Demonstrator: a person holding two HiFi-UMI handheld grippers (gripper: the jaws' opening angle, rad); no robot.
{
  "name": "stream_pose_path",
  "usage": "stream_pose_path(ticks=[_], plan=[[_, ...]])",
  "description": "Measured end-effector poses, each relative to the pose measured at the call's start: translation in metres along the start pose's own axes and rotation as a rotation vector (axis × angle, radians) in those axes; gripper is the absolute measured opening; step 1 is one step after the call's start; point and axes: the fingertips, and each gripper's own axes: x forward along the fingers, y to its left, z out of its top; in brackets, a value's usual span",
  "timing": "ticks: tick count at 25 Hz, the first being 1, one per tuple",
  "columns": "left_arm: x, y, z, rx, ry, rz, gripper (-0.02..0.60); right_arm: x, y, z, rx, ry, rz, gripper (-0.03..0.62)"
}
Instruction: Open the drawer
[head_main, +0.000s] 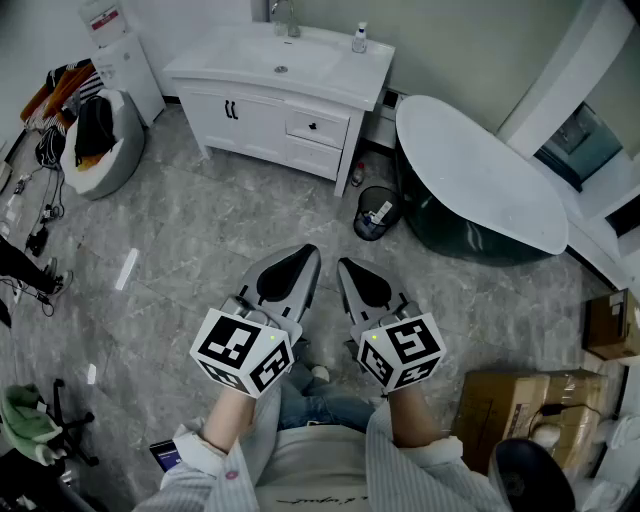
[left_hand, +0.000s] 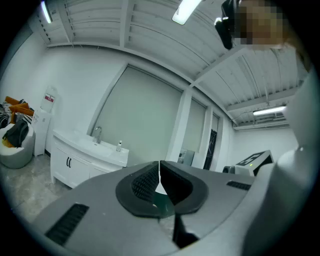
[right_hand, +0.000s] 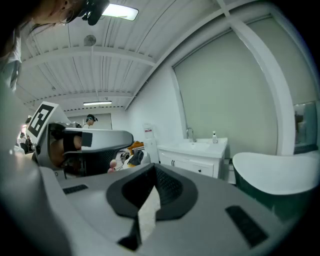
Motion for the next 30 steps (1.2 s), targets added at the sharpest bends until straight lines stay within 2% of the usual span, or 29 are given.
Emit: stream_pose_path(ticks=[9,16,25,30], plan=[[-0.001,0.007,-0.003,0.011,0.011,-0.007,0.023,0.005,0.002,-0.001,0.013,-0.007,-0.008,0.009],[-0.002,0.039,0.006,0.019,-0.003,0.023,0.023,0.031,-0.004,-0.002,0.043,-0.019,-0.006,0.009],[-0.017,0.073,0.007,0.044,0.006,0.046,0.023,0.066,0.01,-0.001,0.048,-0.03,0.011,0.009],[-0.011,0.094,0.008,0.036,0.018,0.076,0.023,0.087,0.01,-0.005,0.058,0.001,0.035,0.011]])
